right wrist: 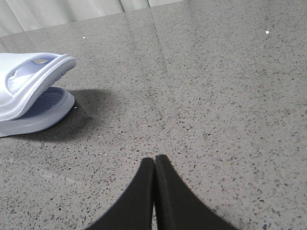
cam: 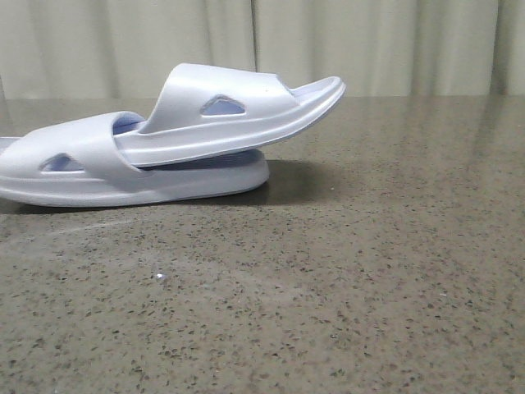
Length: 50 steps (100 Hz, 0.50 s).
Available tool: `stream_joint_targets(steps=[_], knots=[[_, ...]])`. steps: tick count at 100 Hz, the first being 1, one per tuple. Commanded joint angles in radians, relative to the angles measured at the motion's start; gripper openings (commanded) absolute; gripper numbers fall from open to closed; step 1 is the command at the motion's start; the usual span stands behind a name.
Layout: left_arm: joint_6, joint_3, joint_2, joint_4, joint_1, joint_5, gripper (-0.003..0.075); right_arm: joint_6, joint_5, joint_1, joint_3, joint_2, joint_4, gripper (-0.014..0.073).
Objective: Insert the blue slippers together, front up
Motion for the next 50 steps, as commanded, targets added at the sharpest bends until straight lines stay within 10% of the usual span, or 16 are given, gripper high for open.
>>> stream_joint_targets(steps=[1, 35, 42, 50], knots=[[-0.011, 0.009, 0.010, -0.011, 0.005, -0.071, 0.0015, -0.010, 0.007, 0.000, -0.027, -0.002, 0.018, -0.0078], [-0.011, 0.009, 0.010, -0.011, 0.005, -0.071, 0.0015, -0.010, -0.073, 0.000, -0.027, -0.002, -0.011, -0.0078], [-0.011, 0.009, 0.010, -0.011, 0.005, -0.071, 0.0015, 0.041, -0.110, 0.000, -0.027, -0.003, -0.163, -0.0078], [-0.011, 0.009, 0.010, -0.011, 0.005, -0.071, 0.0015, 0.383, -0.159, 0.000, -0.027, -0.017, -0.545, -0.0078]])
